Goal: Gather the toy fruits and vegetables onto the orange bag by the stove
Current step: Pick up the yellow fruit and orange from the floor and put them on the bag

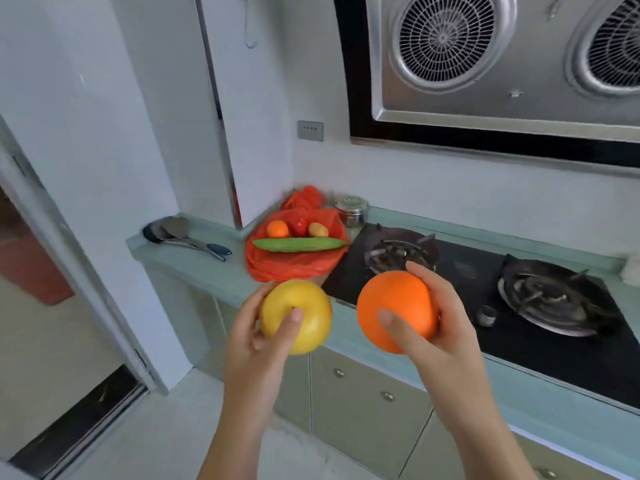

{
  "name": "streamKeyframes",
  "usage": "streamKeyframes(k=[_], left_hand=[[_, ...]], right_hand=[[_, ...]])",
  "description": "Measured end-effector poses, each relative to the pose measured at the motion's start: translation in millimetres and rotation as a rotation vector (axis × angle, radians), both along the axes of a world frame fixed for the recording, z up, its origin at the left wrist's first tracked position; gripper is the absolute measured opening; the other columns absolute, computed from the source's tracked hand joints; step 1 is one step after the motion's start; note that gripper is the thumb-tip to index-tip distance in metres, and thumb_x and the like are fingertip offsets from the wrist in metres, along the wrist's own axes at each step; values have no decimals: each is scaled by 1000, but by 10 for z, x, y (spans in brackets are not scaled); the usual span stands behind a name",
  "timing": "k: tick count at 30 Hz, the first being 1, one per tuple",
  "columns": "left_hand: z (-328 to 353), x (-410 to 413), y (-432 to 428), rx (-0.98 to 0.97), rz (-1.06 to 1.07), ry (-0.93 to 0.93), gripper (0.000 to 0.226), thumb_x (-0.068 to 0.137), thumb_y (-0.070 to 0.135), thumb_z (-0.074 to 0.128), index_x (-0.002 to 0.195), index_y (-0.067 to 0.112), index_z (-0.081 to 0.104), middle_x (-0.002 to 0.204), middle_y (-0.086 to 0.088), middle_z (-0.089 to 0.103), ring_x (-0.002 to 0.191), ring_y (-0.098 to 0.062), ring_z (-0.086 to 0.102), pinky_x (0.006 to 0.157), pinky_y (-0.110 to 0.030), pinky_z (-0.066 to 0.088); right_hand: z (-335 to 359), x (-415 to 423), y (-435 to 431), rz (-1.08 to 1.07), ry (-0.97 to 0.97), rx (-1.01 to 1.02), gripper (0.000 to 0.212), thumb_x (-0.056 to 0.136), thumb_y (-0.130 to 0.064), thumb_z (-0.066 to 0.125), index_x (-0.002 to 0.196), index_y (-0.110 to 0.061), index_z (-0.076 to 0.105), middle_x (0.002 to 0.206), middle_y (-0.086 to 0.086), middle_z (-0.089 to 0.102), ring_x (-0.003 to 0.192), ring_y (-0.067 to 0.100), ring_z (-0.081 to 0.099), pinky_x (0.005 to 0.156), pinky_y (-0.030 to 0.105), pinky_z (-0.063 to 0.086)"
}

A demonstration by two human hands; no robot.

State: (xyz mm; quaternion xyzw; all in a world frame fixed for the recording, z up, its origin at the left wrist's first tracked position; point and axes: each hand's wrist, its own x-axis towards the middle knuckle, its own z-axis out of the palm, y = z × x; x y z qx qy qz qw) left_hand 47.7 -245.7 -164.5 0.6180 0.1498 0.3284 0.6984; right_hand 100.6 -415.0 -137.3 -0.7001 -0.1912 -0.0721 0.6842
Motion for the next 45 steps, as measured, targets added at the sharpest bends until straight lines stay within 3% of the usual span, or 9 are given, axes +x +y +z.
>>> streamKeyframes(k=[6,11,15,18,26,32,37,40,45], left_hand=[[-223,426,1009,11,51,59,47,48,56,67,94,51,60,101,20,63,85,5,60,64,-8,45],[-200,793,1858,53,57,68,45,50,58,68,94,55,59,107,20,60,92,1,59,66,-9,46],[-327,1063,2306,65,28,73,41,61,45,71,100,51,58,114,15,58,93,4,58,65,-7,45],[-489,1227,2505,38,30,114,42,55,55,71,95,57,58,114,15,57,96,0,57,65,-10,46],[-737,1936,2955,101,-41,124,52,54,54,66,105,45,57,114,21,56,96,6,56,67,-10,46],[-1143,2867,3170,220,-151,226,52,61,48,71,110,43,55,120,16,52,105,4,51,67,-11,47],[-1558,3583,3275,312,-237,298,49,65,51,69,112,47,55,121,22,51,112,-2,50,80,-26,50],[-1779,3896,3285,402,-252,322,51,69,48,67,117,39,53,120,24,49,115,-1,47,88,-31,47],[-2055,4154,3252,541,-297,340,50,70,49,66,117,45,49,123,6,48,117,-3,44,95,-14,36]], right_hand=[[-189,527,1051,25,29,-34,55,58,-34,69,108,-49,52,110,-29,51,95,-8,52,67,12,45],[-160,941,1964,43,32,-94,63,51,-50,69,111,-45,51,114,-24,50,98,-3,52,76,23,48],[-300,1221,2431,49,63,-127,58,63,-31,78,113,-43,51,118,-19,48,99,1,52,69,17,47],[-435,1439,2573,37,87,-189,57,69,-18,77,114,-41,50,118,-15,48,101,6,51,71,19,45],[-797,2185,2763,-65,183,-292,58,70,-25,75,118,-41,46,121,-6,43,102,19,50,81,46,50],[-1231,3121,3047,-108,194,-379,62,74,-24,74,125,-35,41,120,-7,38,100,10,43,72,20,36],[-1602,3659,3085,-97,316,-466,66,73,-29,74,128,-36,38,120,-11,34,103,11,42,81,27,40],[-1815,3920,3099,-101,335,-546,68,72,-32,75,130,-33,39,119,-12,34,107,11,41,85,29,42],[-2170,4157,3162,-104,351,-656,70,70,-34,76,130,-31,41,117,-12,35,113,20,42,93,38,42]])
